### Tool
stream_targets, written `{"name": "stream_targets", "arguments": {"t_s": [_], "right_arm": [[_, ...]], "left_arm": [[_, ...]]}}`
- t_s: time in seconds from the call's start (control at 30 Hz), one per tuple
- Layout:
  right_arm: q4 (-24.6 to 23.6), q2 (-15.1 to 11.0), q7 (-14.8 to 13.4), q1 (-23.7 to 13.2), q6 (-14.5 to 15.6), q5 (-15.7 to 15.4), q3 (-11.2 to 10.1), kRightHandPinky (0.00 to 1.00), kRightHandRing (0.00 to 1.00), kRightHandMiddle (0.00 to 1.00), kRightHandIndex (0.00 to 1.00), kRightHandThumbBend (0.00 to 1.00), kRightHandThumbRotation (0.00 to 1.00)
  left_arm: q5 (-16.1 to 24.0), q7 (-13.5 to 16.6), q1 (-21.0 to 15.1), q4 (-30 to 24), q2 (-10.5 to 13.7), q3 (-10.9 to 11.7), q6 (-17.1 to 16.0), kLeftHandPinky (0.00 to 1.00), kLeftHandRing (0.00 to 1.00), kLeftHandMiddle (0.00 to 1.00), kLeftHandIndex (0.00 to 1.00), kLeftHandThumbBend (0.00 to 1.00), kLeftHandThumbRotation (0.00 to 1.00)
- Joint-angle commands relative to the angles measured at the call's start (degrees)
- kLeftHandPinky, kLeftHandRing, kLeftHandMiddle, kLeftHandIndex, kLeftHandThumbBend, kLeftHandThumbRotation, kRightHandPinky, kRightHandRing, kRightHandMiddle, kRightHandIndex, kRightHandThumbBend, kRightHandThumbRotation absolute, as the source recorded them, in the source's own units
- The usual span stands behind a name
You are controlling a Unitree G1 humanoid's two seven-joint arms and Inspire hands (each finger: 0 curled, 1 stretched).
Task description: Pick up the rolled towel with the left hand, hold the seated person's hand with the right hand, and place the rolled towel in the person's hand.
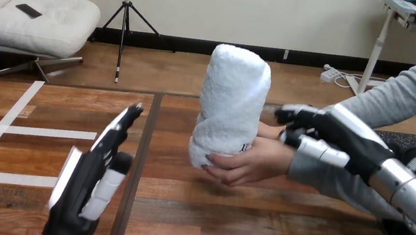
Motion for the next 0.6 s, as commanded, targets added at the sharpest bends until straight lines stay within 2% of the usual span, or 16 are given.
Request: {"name": "stream_targets", "arguments": {"t_s": [0.0, 0.2, 0.3, 0.37, 0.43, 0.53, 0.57], "right_arm": [[-5.3, 2.1, -1.4, 0.9, -2.6, 4.0, -4.0, 0.78, 0.85, 0.87, 0.87, 1.0, 1.0], [-12.1, 4.0, 0.6, 6.1, -2.1, 10.6, -6.9, 0.81, 0.88, 0.88, 0.88, 1.0, 1.0], [-15.8, 4.6, 0.8, 8.5, -1.4, 12.5, -7.7, 0.83, 0.89, 0.88, 0.88, 1.0, 1.0], [-19.2, 5.7, 1.6, 11.0, -1.3, 15.4, -8.4, 0.84, 0.89, 0.89, 0.89, 1.0, 1.0], [-20.8, 6.0, 2.1, 12.0, -1.0, 16.5, -8.6, 0.84, 0.9, 0.89, 0.89, 1.0, 1.0], [-24.8, 6.7, 2.4, 14.7, 0.3, 18.4, -9.0, 0.86, 0.9, 0.89, 0.9, 1.0, 1.0], [-26.9, 7.3, 2.8, 16.1, 0.9, 19.9, -9.1, 0.86, 0.9, 0.9, 0.9, 1.0, 1.0]], "left_arm": [[-2.6, -0.9, -1.7, -4.8, -0.6, 0.3, -0.1, 0.97, 0.98, 0.96, 0.92, 0.88, 1.0], [-3.9, -1.5, -0.9, -6.8, -1.1, 0.0, 0.4, 0.95, 0.97, 0.96, 0.93, 0.88, 1.0], [-3.9, -1.5, -0.5, -8.0, -1.2, 0.0, 0.9, 0.94, 0.96, 0.95, 0.93, 0.9, 1.0], [-3.6, -1.3, -0.1, -9.2, -1.2, 0.0, 1.0, 0.94, 0.96, 0.95, 0.93, 0.9, 1.0], [-3.5, -1.2, 0.1, -9.8, -1.3, 0.0, 1.2, 0.94, 0.96, 0.95, 0.93, 0.9, 1.0], [-3.4, -1.0, 0.6, -11.1, -1.4, -0.1, 1.5, 0.94, 0.95, 0.95, 0.93, 0.91, 1.0], [-3.4, -0.9, 0.9, -11.8, -1.5, -0.2, 1.6, 0.94, 0.95, 0.95, 0.93, 0.91, 1.0]]}}
